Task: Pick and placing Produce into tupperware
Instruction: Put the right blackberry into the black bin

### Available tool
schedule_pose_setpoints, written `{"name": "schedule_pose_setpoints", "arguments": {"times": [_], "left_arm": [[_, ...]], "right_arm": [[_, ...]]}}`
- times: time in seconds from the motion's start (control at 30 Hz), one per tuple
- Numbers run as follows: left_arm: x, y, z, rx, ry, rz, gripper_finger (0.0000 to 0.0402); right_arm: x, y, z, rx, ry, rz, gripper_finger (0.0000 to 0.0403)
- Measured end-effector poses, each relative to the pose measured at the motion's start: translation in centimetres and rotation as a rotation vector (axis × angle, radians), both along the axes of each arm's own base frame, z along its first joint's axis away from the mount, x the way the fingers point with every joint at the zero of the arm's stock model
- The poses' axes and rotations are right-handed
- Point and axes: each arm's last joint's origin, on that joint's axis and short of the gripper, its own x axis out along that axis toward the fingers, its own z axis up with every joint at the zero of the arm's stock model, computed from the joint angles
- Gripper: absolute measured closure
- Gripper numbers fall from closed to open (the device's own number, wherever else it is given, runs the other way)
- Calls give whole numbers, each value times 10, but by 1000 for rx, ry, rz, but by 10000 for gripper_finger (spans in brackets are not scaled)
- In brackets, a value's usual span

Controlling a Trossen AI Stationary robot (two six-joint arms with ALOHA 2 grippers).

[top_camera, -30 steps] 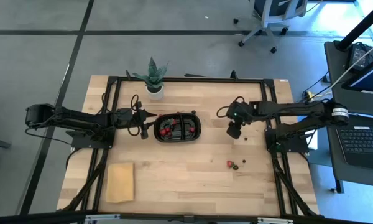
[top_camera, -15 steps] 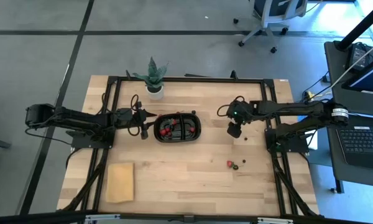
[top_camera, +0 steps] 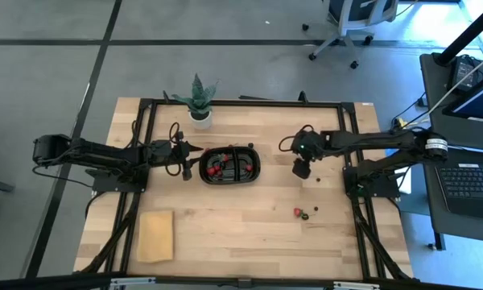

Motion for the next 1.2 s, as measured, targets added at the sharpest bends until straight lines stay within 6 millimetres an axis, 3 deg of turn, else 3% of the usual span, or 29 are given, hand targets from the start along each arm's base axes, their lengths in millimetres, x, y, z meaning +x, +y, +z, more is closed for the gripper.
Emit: {"name": "schedule_pose_setpoints", "arguments": {"times": [0.5, 0.83, 1.2], "left_arm": [[0, 0, 0, 0, 0, 0, 255], [0, 0, 0, 0, 1, 0, 255], [0, 0, 0, -1, 3, 0, 255]], "right_arm": [[6, -14, -28, -42, 149, -39, 144], [1, -26, -34, 31, 165, -88, 144], [-1, -25, -35, 76, 167, -161, 144]]}}
